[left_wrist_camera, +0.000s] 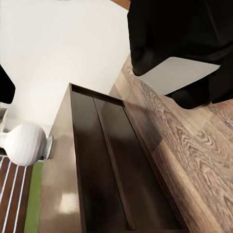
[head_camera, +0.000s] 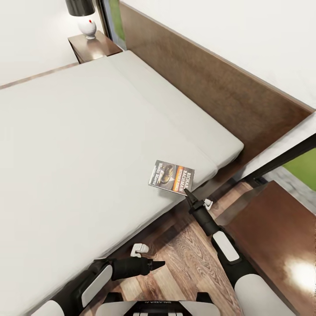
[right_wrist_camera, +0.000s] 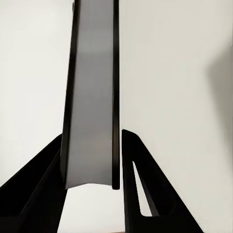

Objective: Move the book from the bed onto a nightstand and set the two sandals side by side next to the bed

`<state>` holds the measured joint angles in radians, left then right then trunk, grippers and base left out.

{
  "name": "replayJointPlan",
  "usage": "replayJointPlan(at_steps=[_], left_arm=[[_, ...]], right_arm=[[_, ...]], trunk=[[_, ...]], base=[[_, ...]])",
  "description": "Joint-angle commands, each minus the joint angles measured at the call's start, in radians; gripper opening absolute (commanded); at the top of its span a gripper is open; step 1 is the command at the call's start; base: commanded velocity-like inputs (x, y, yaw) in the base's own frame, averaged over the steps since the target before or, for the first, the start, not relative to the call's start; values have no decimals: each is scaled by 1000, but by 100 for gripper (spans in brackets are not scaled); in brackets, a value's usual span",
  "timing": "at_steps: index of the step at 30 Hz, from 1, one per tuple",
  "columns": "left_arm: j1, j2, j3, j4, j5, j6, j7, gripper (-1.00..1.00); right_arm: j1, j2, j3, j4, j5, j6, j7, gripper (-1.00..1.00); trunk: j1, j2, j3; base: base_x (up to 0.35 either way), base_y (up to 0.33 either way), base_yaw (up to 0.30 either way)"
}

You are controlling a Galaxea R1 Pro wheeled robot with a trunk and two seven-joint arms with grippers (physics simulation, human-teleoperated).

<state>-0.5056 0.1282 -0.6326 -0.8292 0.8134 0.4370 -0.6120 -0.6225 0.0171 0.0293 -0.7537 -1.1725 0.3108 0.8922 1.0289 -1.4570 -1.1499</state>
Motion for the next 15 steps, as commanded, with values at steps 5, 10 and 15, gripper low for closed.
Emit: replayJointPlan(at_steps=[5,10,15], left_arm=[[-1,-1,-2,-1,10,8,2,100],[-1,-1,-2,-1,10,8,2,100],[-1,-1,-2,-1,10,8,2,100]], right_arm=[[0,1,2,1,-10,8,1,-100],[0,0,1,1,-10,8,1,-100],[0,0,1,1,-10,8,1,-100]], trunk=[[-19,35,15],[-38,70,31],[-58,105,47]], base=[[0,0,0],[0,0,0],[0,0,0]])
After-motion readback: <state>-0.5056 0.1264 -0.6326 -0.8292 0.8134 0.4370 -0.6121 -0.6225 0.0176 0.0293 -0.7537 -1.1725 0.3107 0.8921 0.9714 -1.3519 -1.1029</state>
